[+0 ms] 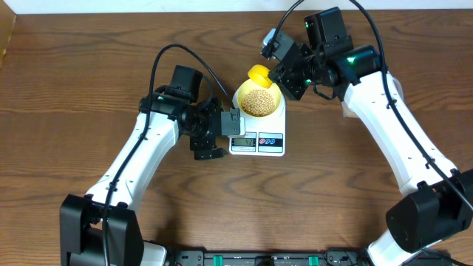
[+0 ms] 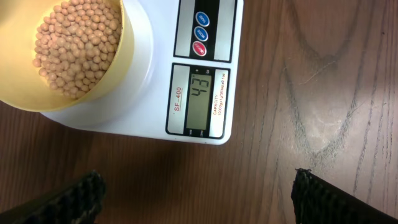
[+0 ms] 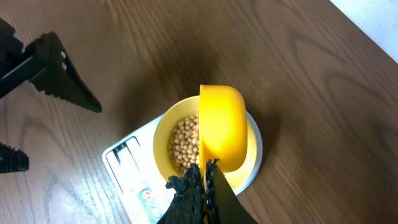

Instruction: Scoop item into bowl and weigh 50g on scale

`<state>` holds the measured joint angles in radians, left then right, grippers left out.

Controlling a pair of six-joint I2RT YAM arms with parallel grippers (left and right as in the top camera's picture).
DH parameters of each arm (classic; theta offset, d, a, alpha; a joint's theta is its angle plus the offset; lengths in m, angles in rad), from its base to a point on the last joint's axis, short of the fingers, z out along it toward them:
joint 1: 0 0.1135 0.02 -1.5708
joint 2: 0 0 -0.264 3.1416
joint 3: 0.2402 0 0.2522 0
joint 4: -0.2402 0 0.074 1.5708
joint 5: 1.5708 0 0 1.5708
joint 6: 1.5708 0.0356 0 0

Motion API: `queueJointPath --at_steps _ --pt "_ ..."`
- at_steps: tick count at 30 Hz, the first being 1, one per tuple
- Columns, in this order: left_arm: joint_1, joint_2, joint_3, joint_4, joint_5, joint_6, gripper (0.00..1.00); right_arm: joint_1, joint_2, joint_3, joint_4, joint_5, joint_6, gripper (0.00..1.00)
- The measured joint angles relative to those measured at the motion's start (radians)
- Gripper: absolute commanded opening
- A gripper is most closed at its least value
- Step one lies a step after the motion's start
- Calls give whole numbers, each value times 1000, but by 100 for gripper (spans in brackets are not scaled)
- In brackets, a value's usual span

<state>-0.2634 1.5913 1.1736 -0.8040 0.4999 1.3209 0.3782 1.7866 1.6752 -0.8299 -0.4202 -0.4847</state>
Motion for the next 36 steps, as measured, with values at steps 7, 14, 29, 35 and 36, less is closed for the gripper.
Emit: queueJointPath --at_steps 7,14,29,35,36 --pt "0 0 0 0 0 0 97 0 0 0 0 3 0 1" --pt "0 0 0 0 0 0 98 0 0 0 4 3 5 1" --pt "0 0 0 0 0 0 98 -100 0 0 13 -175 104 1" --pt "0 0 0 0 0 0 98 -202 0 0 -5 -219 187 1" --pt "0 0 0 0 0 0 97 -220 0 0 -14 -218 195 1"
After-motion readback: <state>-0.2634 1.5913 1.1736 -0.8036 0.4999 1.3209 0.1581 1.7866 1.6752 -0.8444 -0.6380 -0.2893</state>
